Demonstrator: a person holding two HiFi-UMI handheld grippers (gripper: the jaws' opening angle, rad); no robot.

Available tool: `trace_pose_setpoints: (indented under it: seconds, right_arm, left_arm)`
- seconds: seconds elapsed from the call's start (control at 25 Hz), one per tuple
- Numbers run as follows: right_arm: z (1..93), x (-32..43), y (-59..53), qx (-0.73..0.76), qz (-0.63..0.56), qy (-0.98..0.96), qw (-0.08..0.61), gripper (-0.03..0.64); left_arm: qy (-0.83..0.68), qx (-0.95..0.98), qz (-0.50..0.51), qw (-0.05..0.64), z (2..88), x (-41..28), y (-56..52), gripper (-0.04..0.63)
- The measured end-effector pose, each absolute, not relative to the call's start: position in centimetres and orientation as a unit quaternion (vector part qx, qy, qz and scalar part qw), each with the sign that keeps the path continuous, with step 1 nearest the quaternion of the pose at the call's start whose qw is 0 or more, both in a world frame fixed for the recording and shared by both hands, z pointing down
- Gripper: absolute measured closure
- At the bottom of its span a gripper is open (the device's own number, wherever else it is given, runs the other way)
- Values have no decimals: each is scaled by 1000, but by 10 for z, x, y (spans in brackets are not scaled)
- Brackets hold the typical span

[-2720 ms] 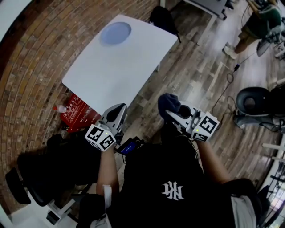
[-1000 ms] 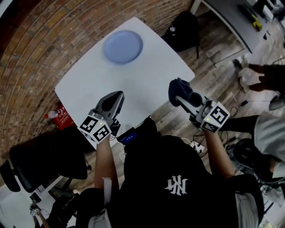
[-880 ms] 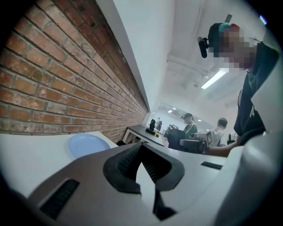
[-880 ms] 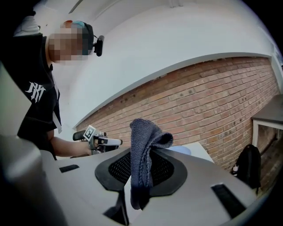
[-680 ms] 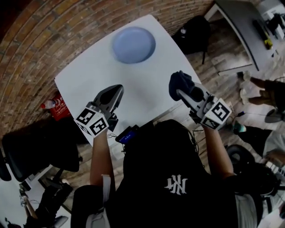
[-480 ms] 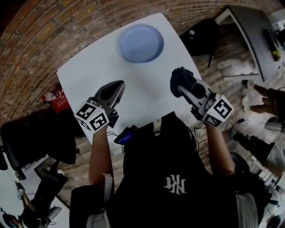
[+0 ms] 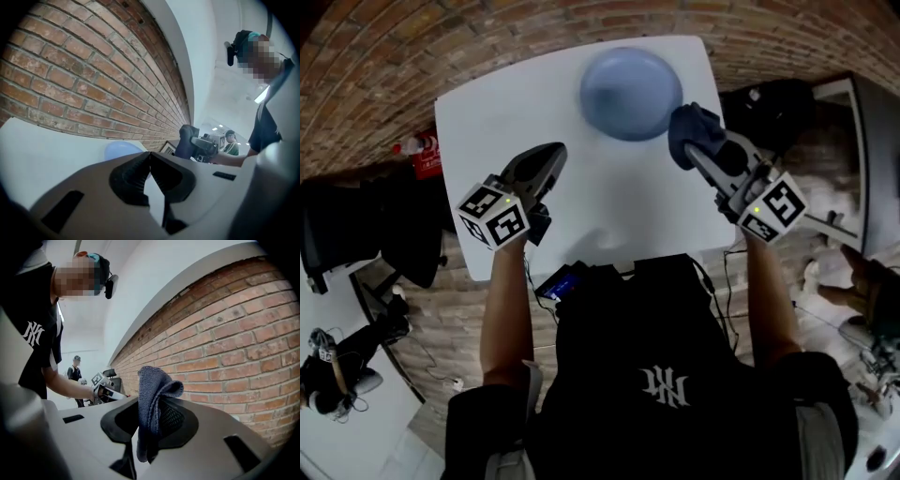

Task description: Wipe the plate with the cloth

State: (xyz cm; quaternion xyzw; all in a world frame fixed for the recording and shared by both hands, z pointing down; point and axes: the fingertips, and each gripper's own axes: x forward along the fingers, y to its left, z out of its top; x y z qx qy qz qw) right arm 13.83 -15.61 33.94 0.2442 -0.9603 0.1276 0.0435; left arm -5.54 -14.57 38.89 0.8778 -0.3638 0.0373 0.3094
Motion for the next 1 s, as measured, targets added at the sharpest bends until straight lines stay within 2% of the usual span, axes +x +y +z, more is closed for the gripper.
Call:
trace_pose_setpoints:
  seconds: [0.4,0.56,0.8,0.88,1.0]
  right_arm:
    - [344,136,-229,187,83,-977,60,529]
    - [351,118,-242,184,86,-977,69,529]
    - [355,98,-262,187,93,-975,73,529]
    - [359,88,-270,185,95,-975,74,529]
    - [364,89,-269,182,101,-975,76,529]
  left_arm:
    - [-406,839,55,359,445,-46,-181,580]
    - [-413,820,49,394,471,-54,-197,534]
    - [-418,778,38,467,518,-66,-229,510]
    - [-413,761,18,500,534,-70,-241,466]
    - [-417,745,17,520,550,-65,-247,459]
